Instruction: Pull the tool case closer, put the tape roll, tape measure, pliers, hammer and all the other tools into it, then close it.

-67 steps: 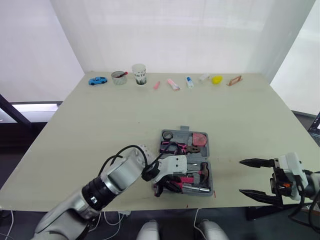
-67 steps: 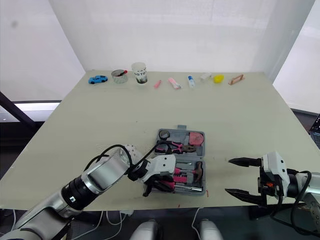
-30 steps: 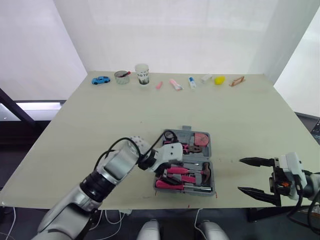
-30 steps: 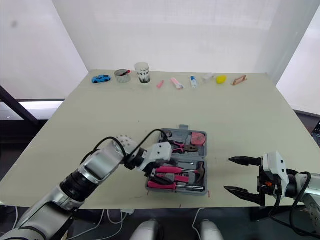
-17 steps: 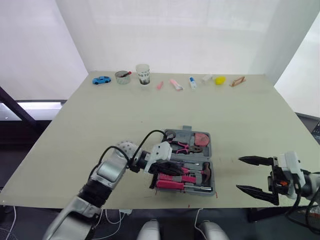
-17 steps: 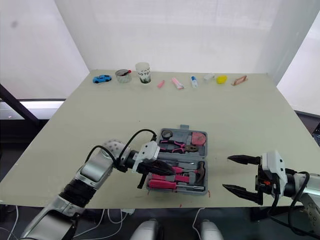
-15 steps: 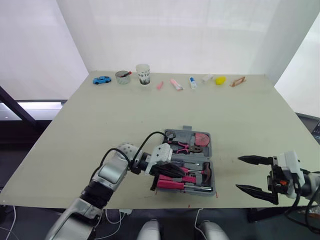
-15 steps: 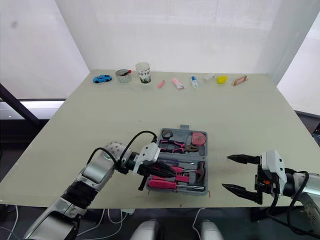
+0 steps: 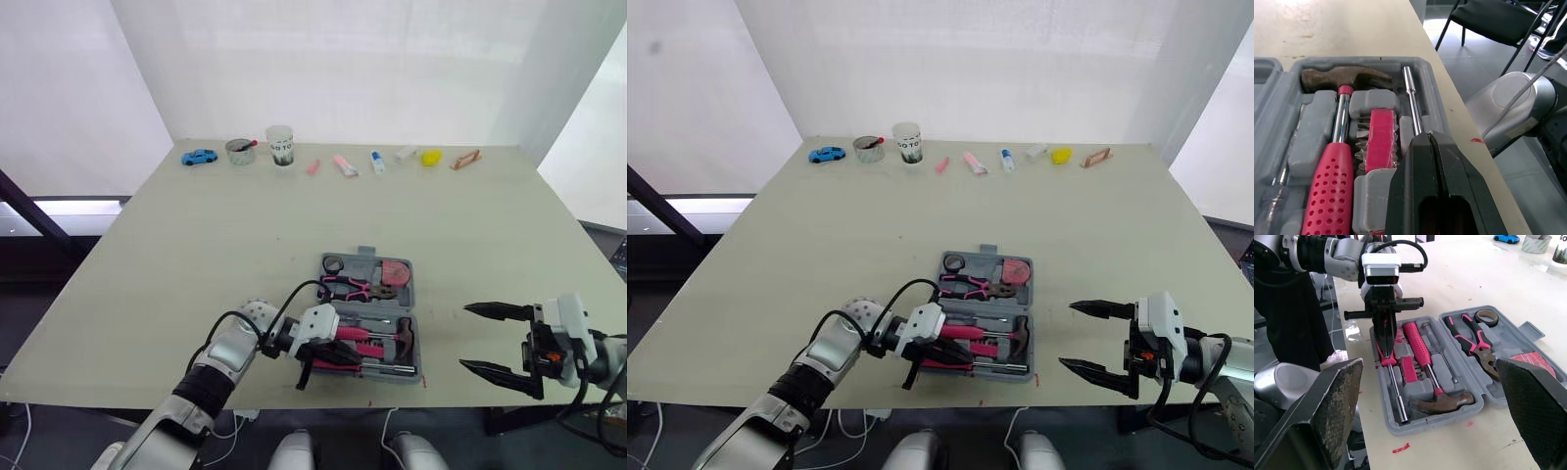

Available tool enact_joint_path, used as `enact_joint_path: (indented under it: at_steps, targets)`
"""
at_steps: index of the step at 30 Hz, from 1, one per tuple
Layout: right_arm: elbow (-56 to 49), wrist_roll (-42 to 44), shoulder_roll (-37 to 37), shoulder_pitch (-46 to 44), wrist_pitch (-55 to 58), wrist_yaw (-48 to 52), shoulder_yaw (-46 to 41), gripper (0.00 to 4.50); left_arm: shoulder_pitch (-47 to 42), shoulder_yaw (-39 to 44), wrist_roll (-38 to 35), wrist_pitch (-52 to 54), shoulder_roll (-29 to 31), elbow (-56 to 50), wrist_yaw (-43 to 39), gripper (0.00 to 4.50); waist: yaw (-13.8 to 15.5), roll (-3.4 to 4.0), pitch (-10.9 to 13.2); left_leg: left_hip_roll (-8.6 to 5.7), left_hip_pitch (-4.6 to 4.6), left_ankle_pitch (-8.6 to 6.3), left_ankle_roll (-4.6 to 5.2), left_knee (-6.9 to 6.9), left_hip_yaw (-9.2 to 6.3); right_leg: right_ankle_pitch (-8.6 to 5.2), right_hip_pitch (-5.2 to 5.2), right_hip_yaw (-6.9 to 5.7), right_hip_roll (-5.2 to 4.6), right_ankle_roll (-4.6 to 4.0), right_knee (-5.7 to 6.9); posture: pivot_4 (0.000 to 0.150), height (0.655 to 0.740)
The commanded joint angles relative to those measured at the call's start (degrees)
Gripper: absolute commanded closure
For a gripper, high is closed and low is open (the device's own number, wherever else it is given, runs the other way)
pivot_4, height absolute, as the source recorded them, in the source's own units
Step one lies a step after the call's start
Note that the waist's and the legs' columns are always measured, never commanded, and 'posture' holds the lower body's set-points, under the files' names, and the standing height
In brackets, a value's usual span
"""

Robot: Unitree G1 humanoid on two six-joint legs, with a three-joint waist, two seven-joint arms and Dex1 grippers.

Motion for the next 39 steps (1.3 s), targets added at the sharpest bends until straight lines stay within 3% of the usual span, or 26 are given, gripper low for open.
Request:
enact_joint_path:
  at_steps: [1, 21, 27, 31, 37, 39]
  targets:
    - [-1.6, 0.98, -0.11, -0.1, -0.03, -0.49, -0.91, 0.0, -1.14, -0.03, 0.84, -1.77, -0.91, 1.77, -0.09, 4.46, 0.0, 0.0, 0.0, 0.0, 0.0, 0.0, 0.0, 0.0, 0.0, 0.0, 0.0, 0.0, 0.0, 0.0, 0.0, 0.15, 0.74]
    - [-1.58, 1.39, -0.08, 0.46, -0.01, -1.23, -1.3, 0.0, 2.21, -1.52, 4.12, -6.82, -1.37, 5.55, 0.81, 4.46, -0.06, 0.12, -0.12, 0.0, 0.07, 0.0, 0.0, -0.01, 0.01, 0.0, 0.04, 0.01, 0.0, -0.01, 0.0, 0.15, 0.74]
    - [0.39, 2.23, 2.75, -0.05, 0.47, -5.01, -2.24, 0.0, 1.32, 5.67, -2.81, 0.24, -1.98, 0.34, 4.97, 4.46, -0.07, 0.15, -0.15, 0.01, 0.06, 0.0, 0.0, -0.01, -0.01, 0.0, 0.03, 0.0, 0.0, 0.0, 0.02, 0.15, 0.74]
    - [3.78, 0.42, 6.16, -0.51, -1.15, -9.38, -2.87, 0.0, 1.69, 13.48, -10.21, 15.16, 0.88, -8.2, 9.86, 4.46, -0.23, 0.11, -0.11, 0.06, 0.03, 0.0, 0.0, -0.01, -0.06, 0.0, 0.02, -0.03, 0.04, 0.0, 0.03, 0.15, 0.74]
    - [10.55, -2.98, 9.46, -0.7, -6.23, -13.34, -4.62, 0.0, 6.08, 23.46, -13.75, 17.91, 5.09, -13.82, 15.34, 4.46, -0.29, 0.19, -0.13, 0.04, 0.04, 0.0, 0.0, -0.06, 0.01, 0.01, 0.02, -0.01, 0.02, 0.01, -0.02, 0.15, 0.74]
    - [11.63, -3.21, 10.32, -0.17, -7.34, -14.2, -5.44, 0.0, 8.07, 25.91, -14.92, 18.78, 6.03, -15.52, 16.73, 3.7, -0.36, 0.19, -0.13, 0.05, 0.04, 0.0, 0.0, -0.11, 0.0, 0.07, -0.01, -0.01, 0.02, 0.11, -0.01, 0.15, 0.74]
